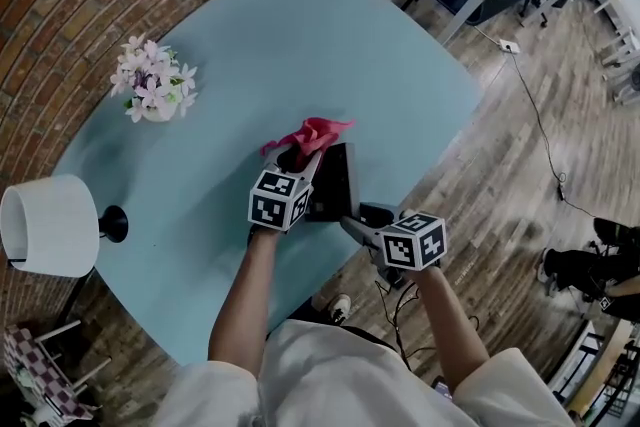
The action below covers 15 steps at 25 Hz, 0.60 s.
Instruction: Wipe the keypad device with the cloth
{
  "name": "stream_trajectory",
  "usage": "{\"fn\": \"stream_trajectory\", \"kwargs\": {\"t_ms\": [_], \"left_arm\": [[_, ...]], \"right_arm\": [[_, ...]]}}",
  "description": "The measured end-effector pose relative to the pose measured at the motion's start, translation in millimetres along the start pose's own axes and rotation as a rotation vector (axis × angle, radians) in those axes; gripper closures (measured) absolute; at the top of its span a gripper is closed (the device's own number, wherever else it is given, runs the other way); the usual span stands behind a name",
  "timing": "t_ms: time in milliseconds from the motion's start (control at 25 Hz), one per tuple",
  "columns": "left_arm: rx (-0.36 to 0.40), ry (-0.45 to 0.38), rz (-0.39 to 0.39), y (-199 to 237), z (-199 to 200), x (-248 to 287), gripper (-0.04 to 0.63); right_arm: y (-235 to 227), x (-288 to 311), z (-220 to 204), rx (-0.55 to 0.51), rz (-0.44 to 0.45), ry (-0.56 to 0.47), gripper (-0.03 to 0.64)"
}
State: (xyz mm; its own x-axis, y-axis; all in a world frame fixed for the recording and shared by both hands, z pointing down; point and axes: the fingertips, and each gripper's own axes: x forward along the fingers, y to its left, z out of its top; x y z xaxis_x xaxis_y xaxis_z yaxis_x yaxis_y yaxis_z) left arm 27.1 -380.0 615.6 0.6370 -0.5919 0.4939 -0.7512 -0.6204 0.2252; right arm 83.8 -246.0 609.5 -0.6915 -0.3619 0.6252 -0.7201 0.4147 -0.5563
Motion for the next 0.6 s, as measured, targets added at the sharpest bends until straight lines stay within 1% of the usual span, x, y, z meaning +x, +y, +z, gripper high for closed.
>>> {"fn": "stream_trajectory", "kwargs": {"t_ms": [160,360,480,600], "left_arm": [[-0.032,-0.005,-0.008,-4.2,-0.8,-0.4,0.465],[-0.010,0.008,-0.012,-8.9,-2.9,-3.0,0.465],[-0.011,0.003,-0.013,-14.0,-5.2,-6.7,0.463],[-0.023,-0.001,-0.020,-21.2,-10.3,-12.1,0.465]], "right_arm": [[-0.5,-1.6,-1.0,0.019,0.007,-0.019,0.410],[-1.8,0.9,0.2,0.025,0.007,-0.034,0.410],[-2.1,1.9,0.7,0.030,0.014,-0.042,0.410],[-2.2,1.6,-0.1,0.056,0.018,-0.067,0.408]]}}
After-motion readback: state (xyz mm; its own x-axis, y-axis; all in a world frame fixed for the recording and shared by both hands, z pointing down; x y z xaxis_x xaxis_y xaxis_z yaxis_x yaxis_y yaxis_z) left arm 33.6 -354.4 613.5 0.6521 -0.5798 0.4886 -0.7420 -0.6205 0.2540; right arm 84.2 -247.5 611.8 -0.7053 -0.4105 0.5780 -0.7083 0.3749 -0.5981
